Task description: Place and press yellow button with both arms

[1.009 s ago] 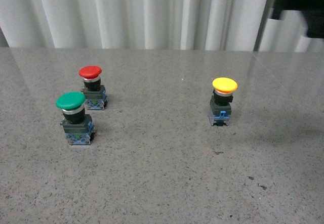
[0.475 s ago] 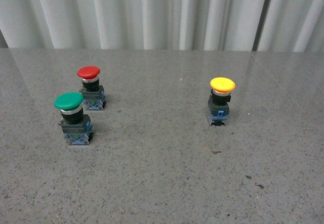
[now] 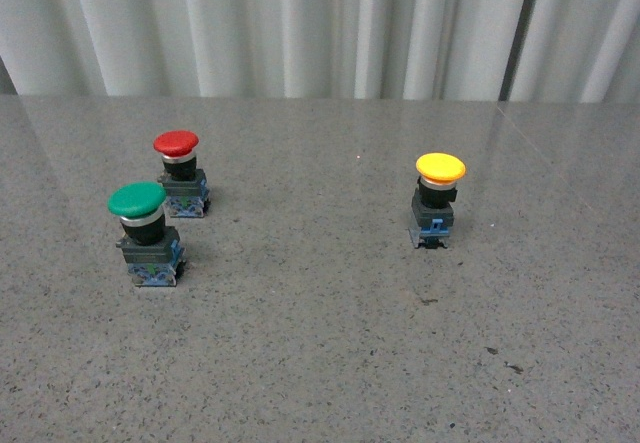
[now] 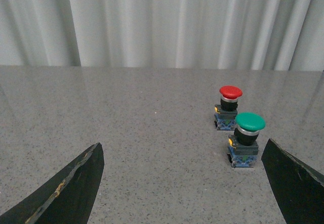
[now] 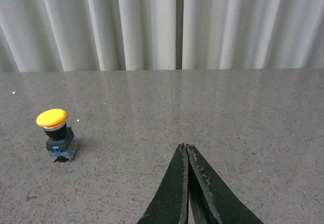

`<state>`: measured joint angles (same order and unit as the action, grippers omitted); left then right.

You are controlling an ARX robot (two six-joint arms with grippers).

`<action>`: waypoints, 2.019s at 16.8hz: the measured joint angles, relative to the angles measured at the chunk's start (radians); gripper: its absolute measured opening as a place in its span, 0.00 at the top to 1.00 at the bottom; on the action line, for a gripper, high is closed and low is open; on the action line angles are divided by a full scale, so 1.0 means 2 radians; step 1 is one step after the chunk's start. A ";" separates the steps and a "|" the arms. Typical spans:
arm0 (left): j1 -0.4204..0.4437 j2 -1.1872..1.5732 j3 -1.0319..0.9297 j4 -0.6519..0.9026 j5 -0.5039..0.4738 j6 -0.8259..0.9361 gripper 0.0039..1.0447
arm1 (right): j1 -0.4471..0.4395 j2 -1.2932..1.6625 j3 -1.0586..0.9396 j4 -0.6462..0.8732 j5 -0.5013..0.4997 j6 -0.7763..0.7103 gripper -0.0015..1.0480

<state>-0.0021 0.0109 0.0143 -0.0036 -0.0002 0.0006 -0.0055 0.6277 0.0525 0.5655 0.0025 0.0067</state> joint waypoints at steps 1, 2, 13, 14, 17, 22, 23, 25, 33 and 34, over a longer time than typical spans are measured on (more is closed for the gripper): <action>0.000 0.000 0.000 0.000 0.000 0.000 0.06 | 0.000 -0.009 -0.004 -0.001 0.000 0.000 0.98; 0.000 0.000 0.000 0.000 0.000 0.000 0.06 | 0.000 -0.009 -0.018 0.021 0.000 0.000 0.98; 0.000 0.000 0.000 0.000 0.000 0.000 0.06 | 0.000 -0.100 -0.020 -0.071 -0.001 0.000 0.98; 0.000 0.000 0.000 0.000 0.000 0.000 0.06 | 0.000 -0.105 -0.020 -0.076 -0.001 0.000 0.98; 0.000 0.000 0.000 0.000 0.000 0.000 0.06 | 0.000 -0.137 -0.020 -0.104 -0.001 0.000 0.98; 0.000 0.000 0.000 0.000 0.000 0.000 0.06 | 0.000 -0.289 -0.020 -0.284 -0.002 0.000 0.98; 0.000 0.000 0.000 0.000 0.000 0.000 0.06 | 0.000 -0.312 -0.020 -0.277 -0.002 0.000 0.98; 0.000 0.000 0.000 0.000 -0.001 0.000 0.06 | 0.000 -0.311 -0.020 -0.290 -0.001 0.000 0.98; 0.000 0.000 0.000 0.000 0.000 0.000 0.06 | 0.000 -0.312 -0.020 -0.285 -0.002 0.000 0.89; 0.000 0.000 0.000 0.000 0.000 0.000 0.06 | 0.000 -0.312 -0.020 -0.285 -0.002 0.000 0.82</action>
<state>-0.0021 0.0109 0.0143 -0.0032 -0.0006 0.0006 -0.0055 0.0044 0.0124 -0.0040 -0.0006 0.0059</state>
